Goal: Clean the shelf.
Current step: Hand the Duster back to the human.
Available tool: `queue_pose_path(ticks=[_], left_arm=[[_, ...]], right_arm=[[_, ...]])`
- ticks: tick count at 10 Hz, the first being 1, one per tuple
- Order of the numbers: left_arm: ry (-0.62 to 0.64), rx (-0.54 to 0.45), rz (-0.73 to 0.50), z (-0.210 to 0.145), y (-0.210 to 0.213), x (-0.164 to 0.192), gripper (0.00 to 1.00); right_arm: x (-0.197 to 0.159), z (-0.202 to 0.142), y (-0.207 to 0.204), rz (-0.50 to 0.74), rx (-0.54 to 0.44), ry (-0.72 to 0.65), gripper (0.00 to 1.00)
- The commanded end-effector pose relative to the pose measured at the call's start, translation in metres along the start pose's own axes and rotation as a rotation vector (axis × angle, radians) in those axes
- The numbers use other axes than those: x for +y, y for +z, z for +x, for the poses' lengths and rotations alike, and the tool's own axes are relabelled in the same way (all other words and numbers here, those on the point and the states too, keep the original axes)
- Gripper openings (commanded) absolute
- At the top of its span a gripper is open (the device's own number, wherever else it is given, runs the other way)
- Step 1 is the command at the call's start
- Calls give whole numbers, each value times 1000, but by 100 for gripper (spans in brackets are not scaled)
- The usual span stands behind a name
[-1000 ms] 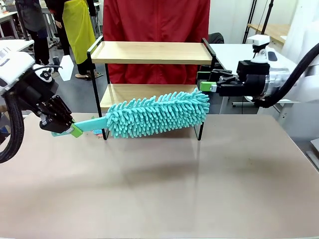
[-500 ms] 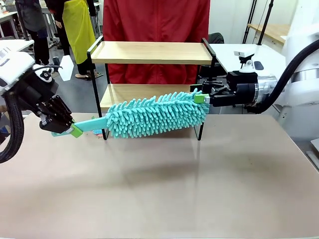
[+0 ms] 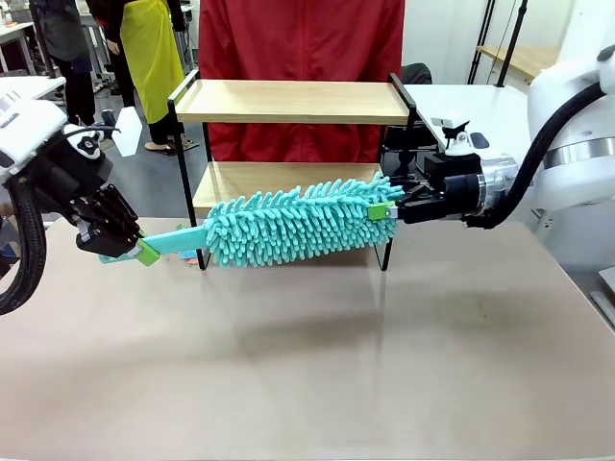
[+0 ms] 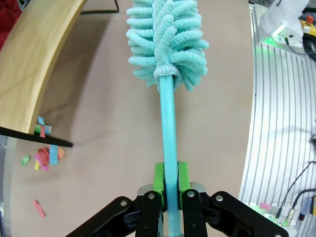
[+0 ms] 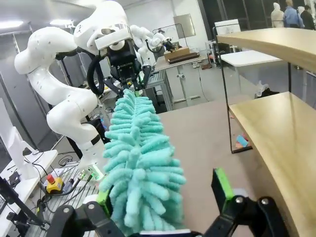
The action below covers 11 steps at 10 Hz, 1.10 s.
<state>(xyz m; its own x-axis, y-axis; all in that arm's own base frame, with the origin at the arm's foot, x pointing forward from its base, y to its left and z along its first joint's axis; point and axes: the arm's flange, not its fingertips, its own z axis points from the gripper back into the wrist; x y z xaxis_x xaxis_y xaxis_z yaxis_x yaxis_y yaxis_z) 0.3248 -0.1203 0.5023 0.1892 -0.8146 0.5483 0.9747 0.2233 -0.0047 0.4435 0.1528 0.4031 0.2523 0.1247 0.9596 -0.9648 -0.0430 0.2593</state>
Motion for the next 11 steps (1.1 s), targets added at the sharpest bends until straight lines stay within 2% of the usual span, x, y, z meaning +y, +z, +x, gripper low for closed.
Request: queue_pose_path(ticks=[1, 7, 8, 9, 10, 11], left_arm=[[15, -12, 1, 2, 1, -1, 13], [15, -12, 1, 2, 1, -1, 13], [15, -12, 1, 2, 1, -1, 13], [15, -12, 1, 2, 1, -1, 13], [15, -12, 1, 2, 1, -1, 13], [15, -12, 1, 2, 1, -1, 13]], right_arm=[[-2, 9, -12, 29, -10, -14, 100], [-1, 7, -40, 73, 8, -3, 100], [0, 7, -41, 73, 26, -2, 40], [-1, 7, -40, 74, 26, -4, 40], [0, 7, -40, 78, 32, -4, 0], [0, 8, -39, 83, 37, -2, 38]])
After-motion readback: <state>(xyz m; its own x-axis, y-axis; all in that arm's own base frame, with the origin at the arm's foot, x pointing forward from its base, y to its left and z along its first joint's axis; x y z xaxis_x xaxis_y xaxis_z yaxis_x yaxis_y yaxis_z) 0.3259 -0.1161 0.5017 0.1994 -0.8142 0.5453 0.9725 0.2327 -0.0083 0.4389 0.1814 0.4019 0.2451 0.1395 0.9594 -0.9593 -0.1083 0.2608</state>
